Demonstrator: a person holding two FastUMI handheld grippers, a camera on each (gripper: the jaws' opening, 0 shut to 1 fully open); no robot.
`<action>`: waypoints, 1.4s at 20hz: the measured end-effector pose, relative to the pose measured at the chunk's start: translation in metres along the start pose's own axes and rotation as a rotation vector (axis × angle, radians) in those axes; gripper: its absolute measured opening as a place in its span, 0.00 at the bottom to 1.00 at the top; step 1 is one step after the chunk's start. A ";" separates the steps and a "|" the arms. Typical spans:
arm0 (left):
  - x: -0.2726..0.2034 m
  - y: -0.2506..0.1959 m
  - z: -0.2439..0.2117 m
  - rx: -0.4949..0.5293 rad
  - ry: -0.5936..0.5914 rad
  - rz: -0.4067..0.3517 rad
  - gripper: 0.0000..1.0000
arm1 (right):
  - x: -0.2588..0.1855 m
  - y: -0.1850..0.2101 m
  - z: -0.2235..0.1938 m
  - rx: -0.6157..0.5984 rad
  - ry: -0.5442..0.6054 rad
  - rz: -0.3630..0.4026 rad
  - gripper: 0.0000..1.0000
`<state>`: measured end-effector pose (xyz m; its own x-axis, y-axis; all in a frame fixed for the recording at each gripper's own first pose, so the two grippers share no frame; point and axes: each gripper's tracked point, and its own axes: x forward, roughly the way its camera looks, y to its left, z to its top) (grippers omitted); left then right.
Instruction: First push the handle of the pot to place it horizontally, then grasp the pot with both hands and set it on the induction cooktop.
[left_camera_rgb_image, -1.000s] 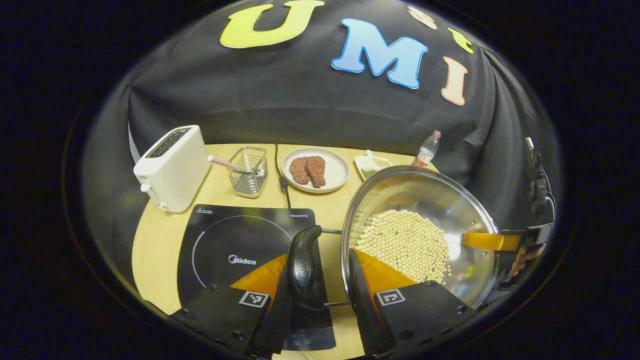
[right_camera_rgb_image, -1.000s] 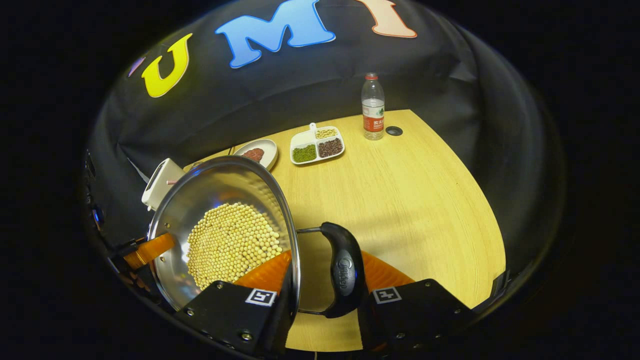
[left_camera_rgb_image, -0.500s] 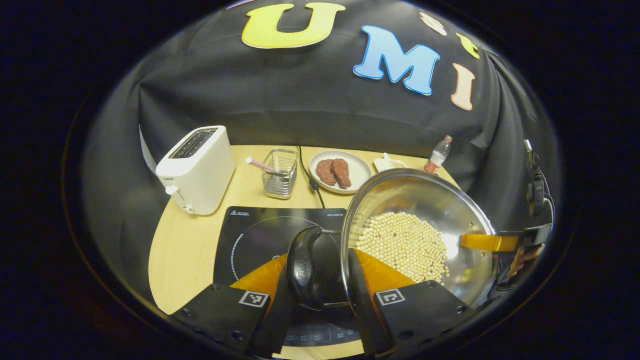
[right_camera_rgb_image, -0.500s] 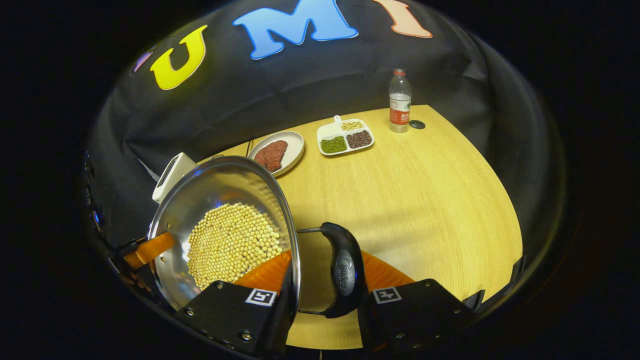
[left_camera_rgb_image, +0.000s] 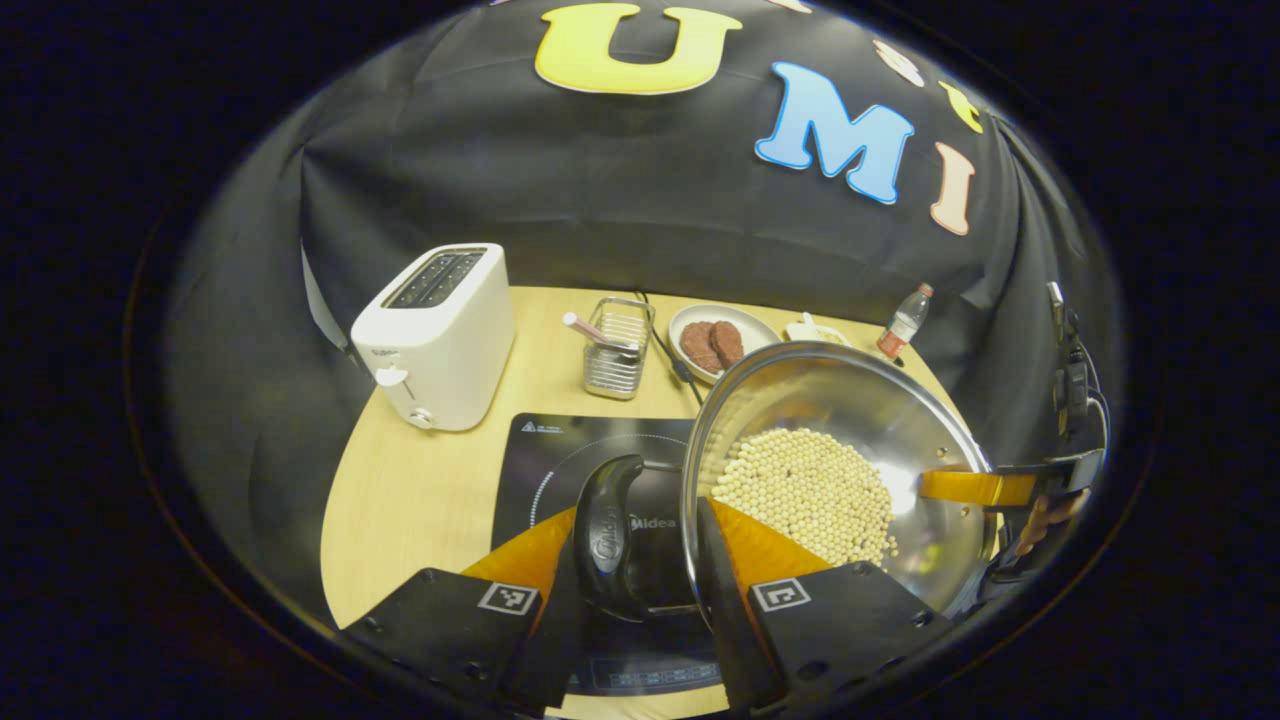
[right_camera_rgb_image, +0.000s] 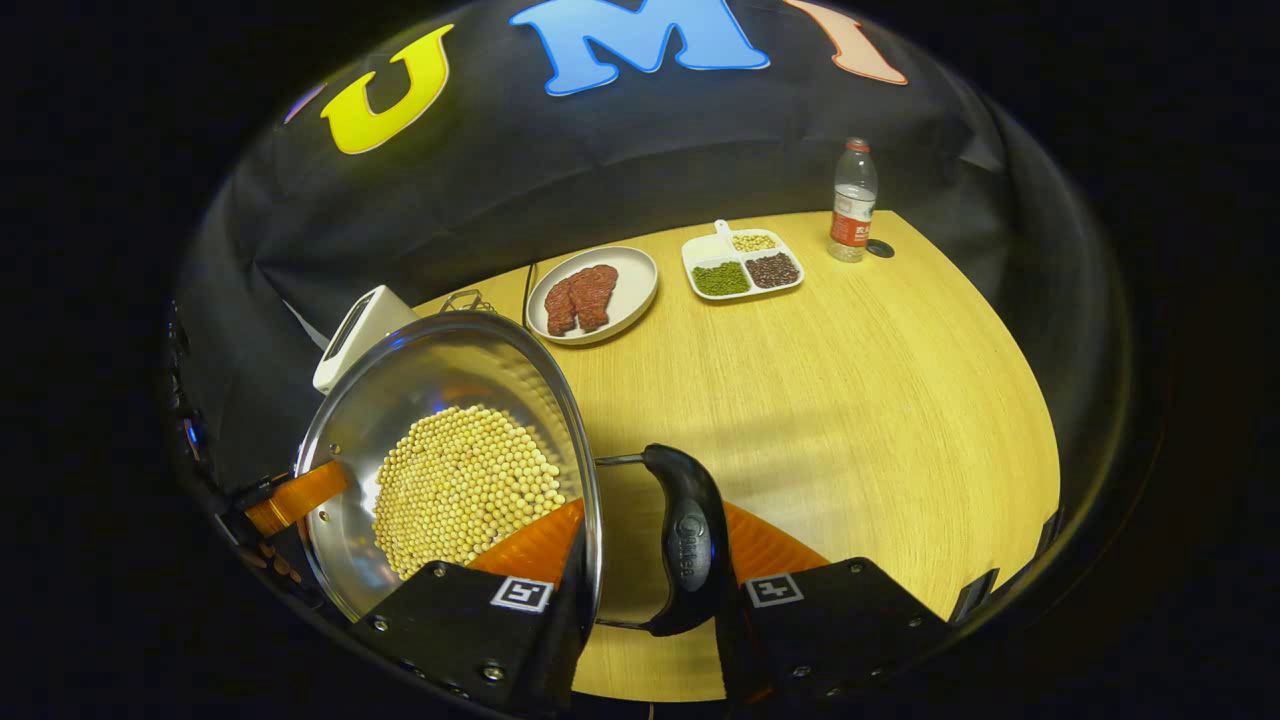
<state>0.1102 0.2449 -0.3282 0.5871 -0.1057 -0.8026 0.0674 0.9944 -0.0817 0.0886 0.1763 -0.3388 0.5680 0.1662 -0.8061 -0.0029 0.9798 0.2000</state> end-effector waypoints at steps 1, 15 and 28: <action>0.000 0.006 0.000 0.000 -0.001 0.005 0.60 | 0.003 0.006 -0.001 0.002 0.005 0.003 0.55; 0.035 0.082 -0.003 -0.034 -0.001 0.033 0.63 | 0.053 0.069 -0.011 -0.001 0.039 0.013 0.55; 0.088 0.103 -0.023 -0.049 0.011 0.011 0.60 | 0.093 0.081 -0.027 0.028 0.076 -0.003 0.55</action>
<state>0.1507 0.3377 -0.4209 0.5783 -0.0952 -0.8102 0.0212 0.9946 -0.1018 0.1188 0.2739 -0.4132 0.5039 0.1721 -0.8465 0.0228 0.9770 0.2122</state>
